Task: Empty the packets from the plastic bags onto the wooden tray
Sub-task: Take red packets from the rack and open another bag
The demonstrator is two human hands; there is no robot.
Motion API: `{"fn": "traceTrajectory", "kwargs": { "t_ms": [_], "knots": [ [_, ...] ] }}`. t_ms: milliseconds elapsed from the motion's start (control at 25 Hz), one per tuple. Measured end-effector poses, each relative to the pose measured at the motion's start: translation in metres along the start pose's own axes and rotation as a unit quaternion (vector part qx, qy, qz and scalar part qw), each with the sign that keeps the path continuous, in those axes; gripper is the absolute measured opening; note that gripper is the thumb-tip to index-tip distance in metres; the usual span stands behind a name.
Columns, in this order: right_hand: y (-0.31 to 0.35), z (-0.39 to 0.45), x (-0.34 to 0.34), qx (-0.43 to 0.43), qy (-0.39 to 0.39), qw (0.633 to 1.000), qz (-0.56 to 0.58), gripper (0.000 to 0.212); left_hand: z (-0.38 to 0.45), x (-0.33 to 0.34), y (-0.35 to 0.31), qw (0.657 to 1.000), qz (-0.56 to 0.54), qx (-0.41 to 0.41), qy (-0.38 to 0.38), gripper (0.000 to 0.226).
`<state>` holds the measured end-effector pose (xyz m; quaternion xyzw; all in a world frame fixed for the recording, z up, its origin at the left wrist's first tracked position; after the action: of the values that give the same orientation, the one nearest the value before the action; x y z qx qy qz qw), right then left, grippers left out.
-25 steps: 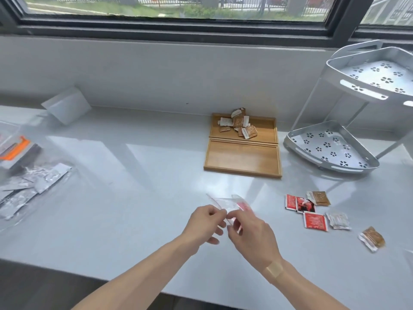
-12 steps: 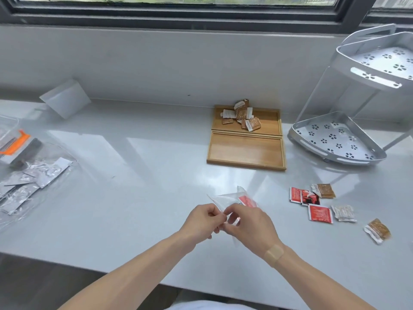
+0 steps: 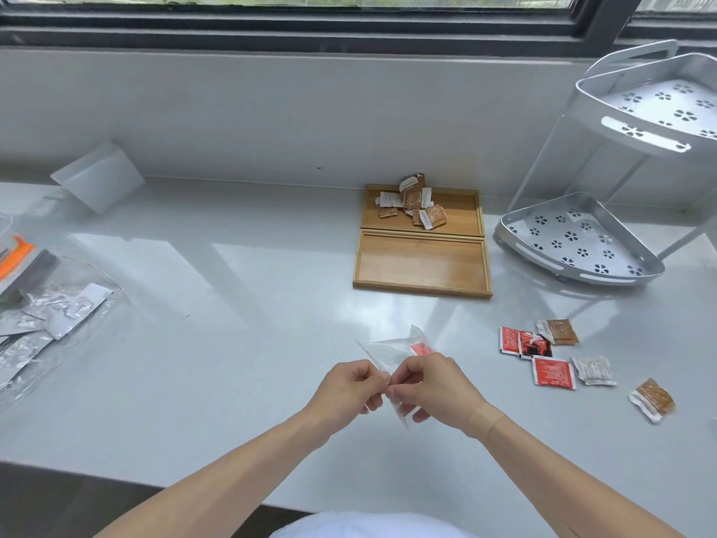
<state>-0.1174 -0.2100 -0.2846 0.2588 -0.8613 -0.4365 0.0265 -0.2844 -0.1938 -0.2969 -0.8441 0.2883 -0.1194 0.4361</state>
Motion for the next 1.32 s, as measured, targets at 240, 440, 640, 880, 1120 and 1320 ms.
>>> {"fn": "traceTrajectory", "kwargs": {
  "t_ms": [240,440,640,880,1120,1320],
  "knots": [
    [0.005,0.004,0.012,-0.044,-0.078,0.97,-0.228,0.008,0.011,-0.017,-0.005,0.998,0.007,-0.059,-0.021,0.016],
    [0.007,0.01,0.018,-0.024,-0.093,0.97,-0.225,0.034,0.015,-0.025,-0.006,0.998,0.032,-0.06,-0.015,0.017],
    [0.008,0.015,0.017,0.003,-0.101,0.977,-0.186,0.041,0.02,-0.019,-0.003,0.99,0.118,-0.032,-0.062,0.029],
    [0.007,0.019,0.009,0.011,-0.068,0.998,-0.013,0.015,0.022,-0.018,0.004,0.997,0.035,-0.017,-0.062,0.033],
    [0.004,0.024,0.003,0.005,-0.069,0.998,0.011,0.005,0.022,-0.021,0.004,0.998,-0.057,0.006,-0.001,0.02],
    [0.001,0.024,0.001,0.0,-0.053,0.998,0.025,0.007,0.022,-0.027,0.004,0.999,-0.033,0.018,0.016,0.01]
  ]
}}
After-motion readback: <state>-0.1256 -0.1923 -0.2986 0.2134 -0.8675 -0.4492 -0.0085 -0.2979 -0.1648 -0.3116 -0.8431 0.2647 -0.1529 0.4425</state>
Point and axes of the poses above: each hand's wrist, its own z-axis towards the middle knuckle, its own x-axis out of the palm, y = z × x, the point moved 2 cm from there along z, towards the middle knuckle, and after that the axes turned 11 degrees about y, right-handed, at the moved point
